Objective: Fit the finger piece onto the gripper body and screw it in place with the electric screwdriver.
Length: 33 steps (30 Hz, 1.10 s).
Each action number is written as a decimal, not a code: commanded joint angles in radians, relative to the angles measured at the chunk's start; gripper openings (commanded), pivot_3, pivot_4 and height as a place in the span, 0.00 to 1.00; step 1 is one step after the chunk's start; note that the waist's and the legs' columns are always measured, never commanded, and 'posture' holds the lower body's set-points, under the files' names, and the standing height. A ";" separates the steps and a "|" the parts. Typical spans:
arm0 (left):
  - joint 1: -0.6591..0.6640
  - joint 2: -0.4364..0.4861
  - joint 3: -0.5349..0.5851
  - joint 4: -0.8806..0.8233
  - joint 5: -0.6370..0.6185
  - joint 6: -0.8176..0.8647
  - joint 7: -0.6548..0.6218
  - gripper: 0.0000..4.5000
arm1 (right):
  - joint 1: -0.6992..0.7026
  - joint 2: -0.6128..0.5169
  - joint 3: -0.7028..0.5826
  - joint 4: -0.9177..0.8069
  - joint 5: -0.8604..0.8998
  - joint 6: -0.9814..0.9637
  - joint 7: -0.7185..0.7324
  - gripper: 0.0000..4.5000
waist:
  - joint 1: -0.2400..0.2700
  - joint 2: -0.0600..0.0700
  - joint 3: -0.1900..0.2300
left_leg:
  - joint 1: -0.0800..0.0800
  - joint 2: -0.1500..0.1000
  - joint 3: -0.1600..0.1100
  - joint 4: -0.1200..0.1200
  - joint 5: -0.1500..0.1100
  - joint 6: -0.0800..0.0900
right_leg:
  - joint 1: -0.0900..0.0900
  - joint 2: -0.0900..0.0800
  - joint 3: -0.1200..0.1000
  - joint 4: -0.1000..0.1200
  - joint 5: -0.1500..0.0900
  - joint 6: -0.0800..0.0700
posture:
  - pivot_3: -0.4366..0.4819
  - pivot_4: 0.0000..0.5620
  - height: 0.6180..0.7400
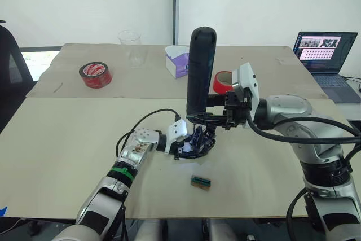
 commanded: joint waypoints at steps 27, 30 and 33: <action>0.004 0.012 0.036 -0.063 -0.030 0.017 0.022 0.74 | -0.151 -0.005 -0.218 -0.162 0.313 0.126 -0.087 0.42 | -0.002 0.000 0.001 | -0.008 0.000 0.000 -0.001 0.000 0.000 | -0.008 -0.001 0.000 0.000 0.000 0.000 | 0.48 0.27 1.00; 0.056 0.063 0.067 -0.183 -0.073 0.077 0.004 1.00 | -0.124 -0.020 -0.312 -0.170 0.493 0.213 -0.199 0.42 | -0.003 0.000 0.001 | -0.007 0.001 -0.001 -0.001 0.000 0.000 | -0.008 0.000 0.000 0.000 0.000 -0.001 | 0.48 0.27 1.00; 0.136 0.152 0.111 -0.360 -0.140 0.158 -0.029 1.00 | -0.075 -0.087 -0.404 -0.148 0.706 0.294 -0.316 0.42 | -0.007 0.000 0.001 | -0.008 0.003 0.000 -0.002 0.000 0.000 | -0.009 0.000 0.001 0.000 0.001 -0.001 | 0.48 0.27 1.00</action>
